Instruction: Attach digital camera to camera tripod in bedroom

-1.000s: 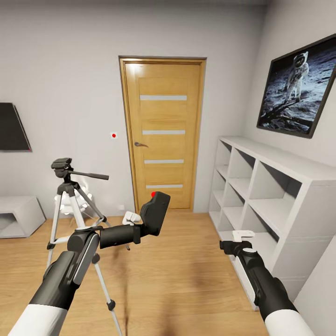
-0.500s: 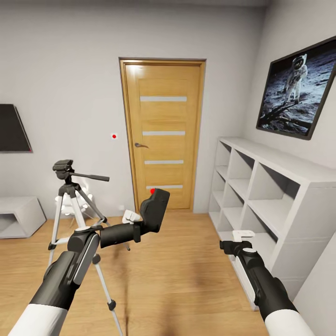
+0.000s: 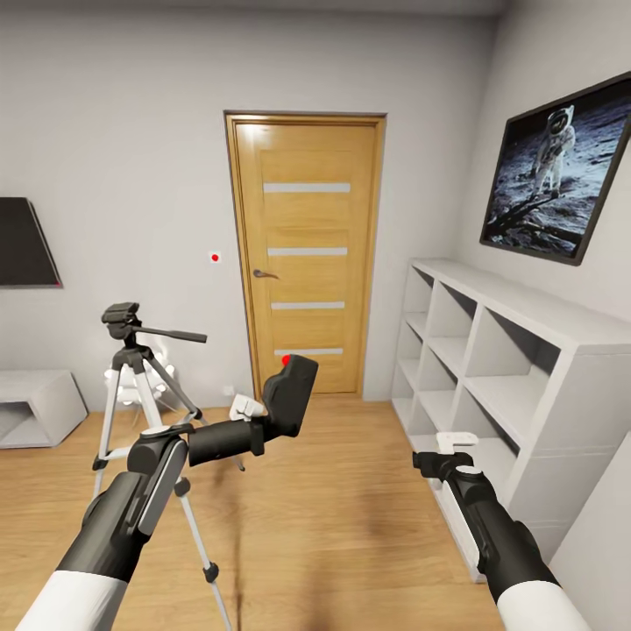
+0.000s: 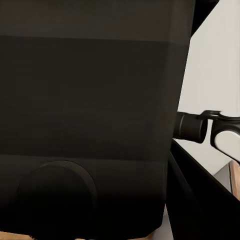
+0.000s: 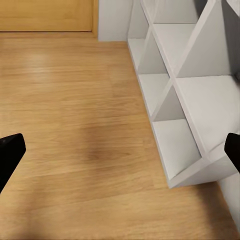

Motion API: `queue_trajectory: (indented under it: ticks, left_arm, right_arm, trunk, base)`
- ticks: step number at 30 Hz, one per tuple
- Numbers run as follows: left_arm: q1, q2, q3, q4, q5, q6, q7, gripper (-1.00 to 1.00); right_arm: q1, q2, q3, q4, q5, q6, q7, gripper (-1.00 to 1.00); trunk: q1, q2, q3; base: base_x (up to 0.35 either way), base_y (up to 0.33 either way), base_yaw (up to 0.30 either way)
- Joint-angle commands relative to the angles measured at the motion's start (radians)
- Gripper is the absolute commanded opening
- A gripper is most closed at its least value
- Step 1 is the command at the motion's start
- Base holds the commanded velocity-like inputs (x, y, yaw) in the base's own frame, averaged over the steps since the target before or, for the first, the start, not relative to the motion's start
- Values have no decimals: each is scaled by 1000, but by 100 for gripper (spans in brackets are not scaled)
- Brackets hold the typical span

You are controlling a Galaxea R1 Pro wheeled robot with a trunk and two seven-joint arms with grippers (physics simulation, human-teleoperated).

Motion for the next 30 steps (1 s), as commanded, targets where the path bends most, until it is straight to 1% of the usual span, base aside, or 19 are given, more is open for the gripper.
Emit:
queue_trajectory:
  ticks: [1, 8, 16, 27, 29, 30]
  left_arm:
    - [-1, 1, -1, 3, 7, 6, 0, -100]
    - [-1, 1, 1, 11, 9, 10, 0, -100]
    - [-1, 1, 3, 17, 10, 14, -1, -100]
    - [-1, 1, -1, 49, 6, 15, 0, -100]
    - [-1, 1, -1, 51, 5, 15, 2, -100]
    - [-2, 1, -1, 51, 4, 15, 15, -100]
  right_arm:
    - [-1, 0, 0, -1, 4, 6, -1, 100]
    - [-1, 0, 0, -2, 4, 6, 0, 100]
    - [-1, 0, 1, -1, 4, 6, 0, 100]
    - [-1, 0, 2, -2, 5, 6, 0, 100]
    - [-1, 0, 2, -2, 5, 6, 0, 100]
    - [-1, 0, 2, -1, 4, 6, 0, 100]
  trunk:
    - [-3, 5, 1]
    - [-30, 54, 23]
    - [-30, 54, 23]
    - [-30, 54, 23]
    - [-30, 54, 23]
    - [-30, 54, 23]
  base:
    - [0, 0, 0]
    - [0, 0, 0]
    - [0, 0, 0]
    - [0, 0, 0]
    - [0, 0, 0]
    - [0, 0, 0]
